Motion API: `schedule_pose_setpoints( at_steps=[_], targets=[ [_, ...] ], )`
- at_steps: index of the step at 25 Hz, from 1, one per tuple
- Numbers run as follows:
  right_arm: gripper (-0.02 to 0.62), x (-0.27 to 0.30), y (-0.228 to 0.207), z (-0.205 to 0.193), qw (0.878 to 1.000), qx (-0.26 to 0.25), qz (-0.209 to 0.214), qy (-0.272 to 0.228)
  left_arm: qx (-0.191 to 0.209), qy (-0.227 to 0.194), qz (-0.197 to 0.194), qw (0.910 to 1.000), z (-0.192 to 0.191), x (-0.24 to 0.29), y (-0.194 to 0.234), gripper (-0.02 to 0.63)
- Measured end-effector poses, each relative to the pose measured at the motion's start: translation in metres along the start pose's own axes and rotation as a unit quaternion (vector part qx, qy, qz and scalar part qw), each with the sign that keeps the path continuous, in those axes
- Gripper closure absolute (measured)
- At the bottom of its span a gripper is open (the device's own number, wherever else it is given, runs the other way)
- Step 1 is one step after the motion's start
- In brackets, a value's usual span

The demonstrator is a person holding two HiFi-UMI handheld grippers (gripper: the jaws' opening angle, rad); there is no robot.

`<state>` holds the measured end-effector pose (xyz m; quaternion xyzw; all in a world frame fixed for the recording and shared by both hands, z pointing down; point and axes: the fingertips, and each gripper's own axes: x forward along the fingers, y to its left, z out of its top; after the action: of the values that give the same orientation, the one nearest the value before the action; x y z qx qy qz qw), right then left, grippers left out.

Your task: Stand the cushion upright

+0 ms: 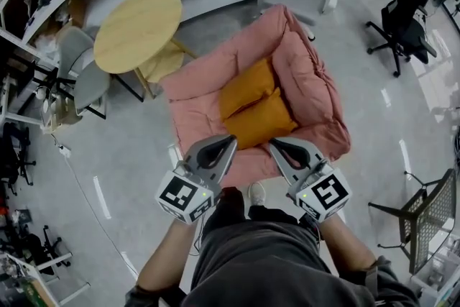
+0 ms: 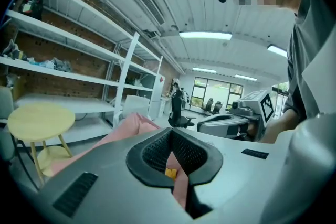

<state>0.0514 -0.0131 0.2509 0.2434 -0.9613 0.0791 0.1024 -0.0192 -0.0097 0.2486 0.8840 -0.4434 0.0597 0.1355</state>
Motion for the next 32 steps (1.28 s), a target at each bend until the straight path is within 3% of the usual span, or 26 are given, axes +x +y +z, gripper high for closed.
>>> schedule_pose_setpoints(
  at_steps=[12, 32],
  targets=[
    [0.58, 0.009, 0.013, 0.012, 1.0, -0.005, 0.028, -0.003, 0.006, 0.005, 0.016, 0.9998, 0.0, -0.012, -0.002, 0.598],
    [0.58, 0.04, 0.002, 0.003, 0.999, 0.006, 0.029, 0.013, -0.009, 0.019, 0.012, 0.9997, -0.011, -0.001, 0.028, 0.598]
  ],
)
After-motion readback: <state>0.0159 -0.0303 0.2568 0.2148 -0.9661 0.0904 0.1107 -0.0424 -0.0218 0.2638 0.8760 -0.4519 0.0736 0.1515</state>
